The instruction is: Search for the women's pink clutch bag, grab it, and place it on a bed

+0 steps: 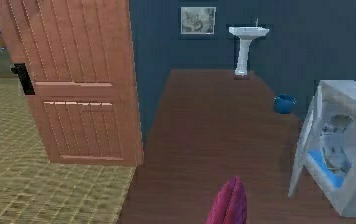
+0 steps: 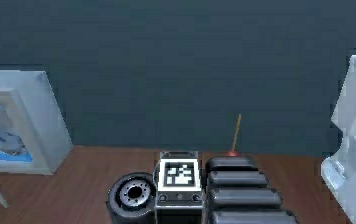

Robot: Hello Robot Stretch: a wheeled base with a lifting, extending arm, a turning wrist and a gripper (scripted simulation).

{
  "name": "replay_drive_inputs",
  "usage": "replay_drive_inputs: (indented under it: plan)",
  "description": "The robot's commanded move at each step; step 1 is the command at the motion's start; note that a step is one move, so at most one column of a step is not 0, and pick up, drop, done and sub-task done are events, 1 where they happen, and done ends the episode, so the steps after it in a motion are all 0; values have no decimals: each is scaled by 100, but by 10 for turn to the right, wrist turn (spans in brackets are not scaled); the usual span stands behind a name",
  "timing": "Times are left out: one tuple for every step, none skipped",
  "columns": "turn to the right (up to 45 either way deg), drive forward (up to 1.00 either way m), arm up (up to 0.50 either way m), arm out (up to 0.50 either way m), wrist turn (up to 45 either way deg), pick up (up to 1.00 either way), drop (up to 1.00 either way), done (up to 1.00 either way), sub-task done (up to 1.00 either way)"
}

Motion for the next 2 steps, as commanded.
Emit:
replay_drive_inputs:
  plan:
    - [-450, 0, 0, 0, 0, 0, 0, 0, 0]
    - [-60, 0, 0, 0, 0, 0, 0, 0, 0]
